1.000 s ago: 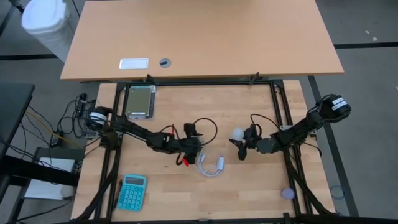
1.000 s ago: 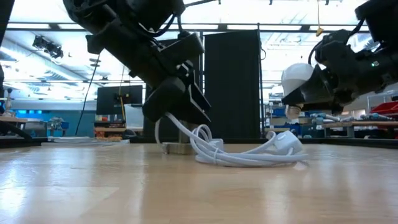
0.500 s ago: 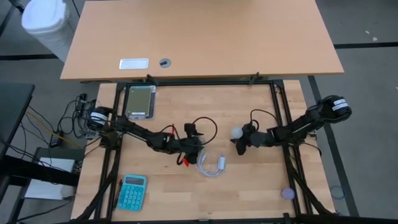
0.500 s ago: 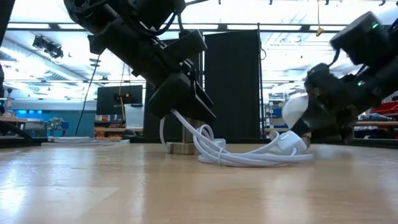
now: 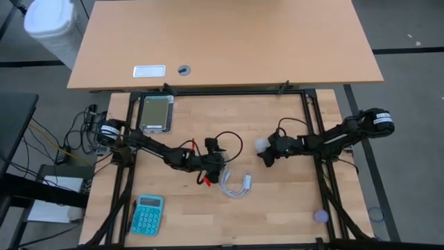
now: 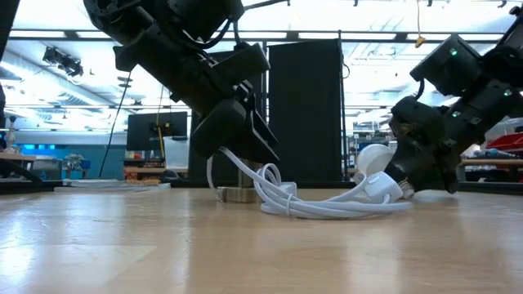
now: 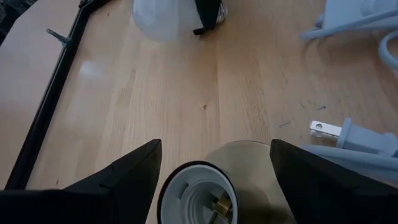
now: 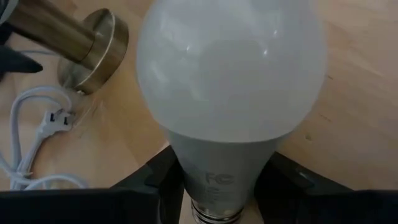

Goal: Screw lightbulb
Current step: Remove the lightbulb from the desk lamp

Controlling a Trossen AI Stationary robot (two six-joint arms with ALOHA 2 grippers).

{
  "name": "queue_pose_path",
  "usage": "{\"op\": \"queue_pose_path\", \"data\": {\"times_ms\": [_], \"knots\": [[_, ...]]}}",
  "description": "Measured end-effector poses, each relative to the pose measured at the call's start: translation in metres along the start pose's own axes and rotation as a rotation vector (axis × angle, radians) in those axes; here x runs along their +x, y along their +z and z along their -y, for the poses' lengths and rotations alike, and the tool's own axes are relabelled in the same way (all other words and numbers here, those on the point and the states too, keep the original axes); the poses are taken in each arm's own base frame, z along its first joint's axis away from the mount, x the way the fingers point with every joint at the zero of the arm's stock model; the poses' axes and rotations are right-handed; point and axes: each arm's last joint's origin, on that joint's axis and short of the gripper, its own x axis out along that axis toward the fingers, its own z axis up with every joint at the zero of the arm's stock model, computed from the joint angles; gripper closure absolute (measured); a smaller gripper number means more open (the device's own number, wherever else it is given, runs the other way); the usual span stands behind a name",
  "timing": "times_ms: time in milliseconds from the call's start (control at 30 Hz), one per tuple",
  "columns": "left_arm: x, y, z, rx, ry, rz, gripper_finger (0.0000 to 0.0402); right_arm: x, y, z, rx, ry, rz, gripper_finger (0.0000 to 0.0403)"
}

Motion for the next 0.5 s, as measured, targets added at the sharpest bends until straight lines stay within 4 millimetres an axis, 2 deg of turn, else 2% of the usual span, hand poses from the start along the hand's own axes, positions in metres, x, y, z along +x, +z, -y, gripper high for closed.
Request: {"op": "queue_pose_path", "data": {"times_ms": [300, 500], "knots": [[0.0, -0.001, 0.0, -0.015, -0.003, -0.008, 0.0094, -0.008, 0.007, 0.005, 0.0, 0.046, -0.064, 0.02], [-0.001, 0.0, 0.002, -0.031, -0.006, -0.005, 0.0094, -0.016, 0.012, 0.011, 0.024, 0.034, -0.087, 0.0194]]}}
